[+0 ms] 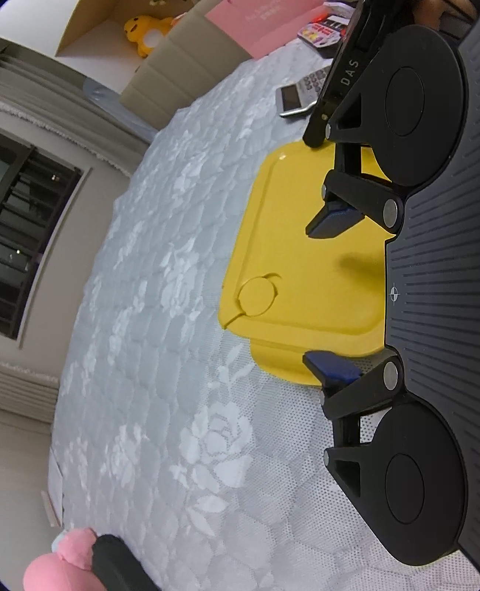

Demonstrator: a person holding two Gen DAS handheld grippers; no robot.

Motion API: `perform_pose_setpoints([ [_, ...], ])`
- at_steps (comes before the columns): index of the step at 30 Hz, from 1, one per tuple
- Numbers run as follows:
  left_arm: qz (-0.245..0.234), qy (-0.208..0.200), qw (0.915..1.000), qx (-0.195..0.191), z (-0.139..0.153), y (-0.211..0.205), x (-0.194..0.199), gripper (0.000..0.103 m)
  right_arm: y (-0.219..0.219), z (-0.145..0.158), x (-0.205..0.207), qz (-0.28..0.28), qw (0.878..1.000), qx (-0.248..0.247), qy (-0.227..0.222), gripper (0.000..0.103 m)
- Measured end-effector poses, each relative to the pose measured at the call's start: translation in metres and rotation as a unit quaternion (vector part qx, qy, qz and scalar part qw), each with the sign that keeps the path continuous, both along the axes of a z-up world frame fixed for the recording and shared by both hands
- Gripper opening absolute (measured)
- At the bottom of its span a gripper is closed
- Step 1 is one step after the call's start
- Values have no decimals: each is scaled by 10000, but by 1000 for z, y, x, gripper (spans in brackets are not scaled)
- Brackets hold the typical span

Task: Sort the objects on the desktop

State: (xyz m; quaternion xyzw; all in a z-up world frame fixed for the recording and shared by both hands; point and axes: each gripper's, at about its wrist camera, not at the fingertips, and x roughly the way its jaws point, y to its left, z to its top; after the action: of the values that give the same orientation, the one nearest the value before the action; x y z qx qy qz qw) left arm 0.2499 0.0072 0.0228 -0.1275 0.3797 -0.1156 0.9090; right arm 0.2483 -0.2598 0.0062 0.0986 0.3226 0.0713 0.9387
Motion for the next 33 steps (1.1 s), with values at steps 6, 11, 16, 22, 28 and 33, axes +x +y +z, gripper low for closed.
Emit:
perform_pose_setpoints([
  [6, -63, -12, 9999, -98, 4, 3, 6, 77, 25, -10, 14, 54, 9984, -508, -240, 42],
  [11, -70, -56, 9999, 81, 3, -4, 12, 80, 26, -10, 26, 99, 9987, -426, -279, 39],
  [16, -128, -59, 9989, -446, 11, 12, -1, 78, 2, 10, 2, -96, 9989, 244, -394, 40],
  [22, 6, 140, 9985, -533, 4, 15, 12, 79, -39, 3, -39, -543, 9879, 1449, 5, 52],
  [28, 76, 139, 9988, -455, -1, 13, 13, 78, -45, -24, -20, -512, 9797, 1870, 505, 40],
  [33, -17, 174, 9990, -418, 0, 9, 17, 73, -22, -7, -5, -303, 9935, 1097, 44, 4],
])
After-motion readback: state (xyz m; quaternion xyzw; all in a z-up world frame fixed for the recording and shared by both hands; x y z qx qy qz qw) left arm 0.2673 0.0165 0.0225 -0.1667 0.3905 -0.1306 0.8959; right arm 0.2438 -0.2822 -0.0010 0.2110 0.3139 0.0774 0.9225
